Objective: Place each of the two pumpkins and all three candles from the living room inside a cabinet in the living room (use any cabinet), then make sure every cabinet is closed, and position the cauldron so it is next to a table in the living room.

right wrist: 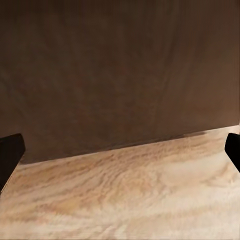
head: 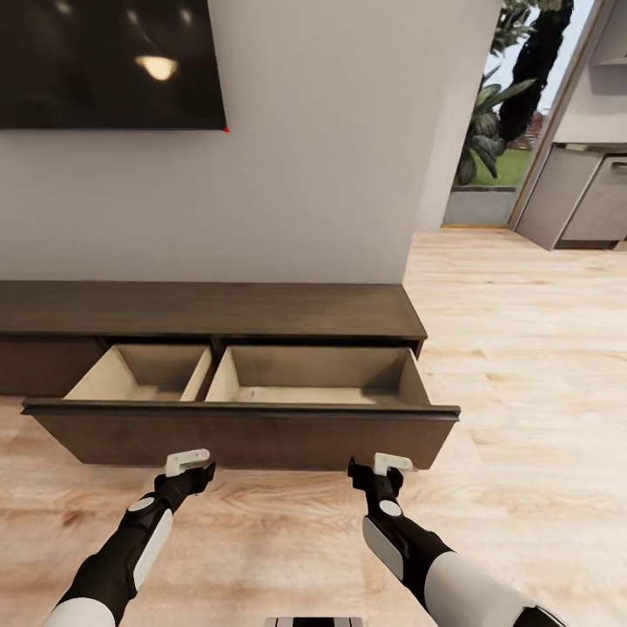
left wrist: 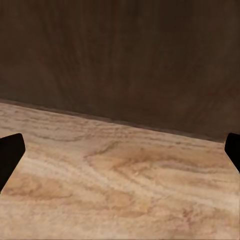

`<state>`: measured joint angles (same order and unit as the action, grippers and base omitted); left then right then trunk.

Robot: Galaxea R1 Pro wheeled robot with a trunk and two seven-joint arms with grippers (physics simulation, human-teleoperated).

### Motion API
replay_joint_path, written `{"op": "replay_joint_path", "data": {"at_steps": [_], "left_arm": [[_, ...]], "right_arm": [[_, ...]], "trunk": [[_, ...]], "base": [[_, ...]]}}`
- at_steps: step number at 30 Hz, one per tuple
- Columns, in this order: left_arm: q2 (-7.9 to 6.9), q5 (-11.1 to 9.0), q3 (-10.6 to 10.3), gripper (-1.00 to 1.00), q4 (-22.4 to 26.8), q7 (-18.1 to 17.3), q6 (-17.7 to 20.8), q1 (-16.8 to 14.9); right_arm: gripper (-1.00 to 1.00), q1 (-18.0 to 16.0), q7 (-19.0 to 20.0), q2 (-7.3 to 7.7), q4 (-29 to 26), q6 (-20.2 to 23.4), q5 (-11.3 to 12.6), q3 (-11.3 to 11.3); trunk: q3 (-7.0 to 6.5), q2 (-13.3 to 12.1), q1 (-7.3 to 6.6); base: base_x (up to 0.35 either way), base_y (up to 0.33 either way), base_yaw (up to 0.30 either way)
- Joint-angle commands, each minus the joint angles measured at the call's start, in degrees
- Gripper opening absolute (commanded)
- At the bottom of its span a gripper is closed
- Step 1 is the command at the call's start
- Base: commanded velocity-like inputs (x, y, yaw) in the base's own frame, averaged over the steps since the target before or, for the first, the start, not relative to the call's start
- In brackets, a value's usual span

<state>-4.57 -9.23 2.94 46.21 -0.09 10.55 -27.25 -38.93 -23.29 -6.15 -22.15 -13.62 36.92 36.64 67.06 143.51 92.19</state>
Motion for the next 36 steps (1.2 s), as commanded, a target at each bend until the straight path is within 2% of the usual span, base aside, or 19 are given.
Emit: {"op": "replay_joint_path", "data": {"at_steps": [1,36], "left_arm": [[0.0,0.0,0.0,1.0,0.0,0.0,0.0,0.0],[0.0,0.0,0.0,1.0,-0.1,0.0,0.0,0.0]], "right_arm": [[1.0,0.0,0.0,0.0,0.0,0.0,0.0,0.0],[1.0,0.0,0.1,0.1,-0.1,0.0,0.0,0.0]], "trunk": [[0.0,0.0,0.0],[0.0,0.0,0.0]], "base": [[0.186,0.0,0.0],[0.106,0.0,0.0]]}}
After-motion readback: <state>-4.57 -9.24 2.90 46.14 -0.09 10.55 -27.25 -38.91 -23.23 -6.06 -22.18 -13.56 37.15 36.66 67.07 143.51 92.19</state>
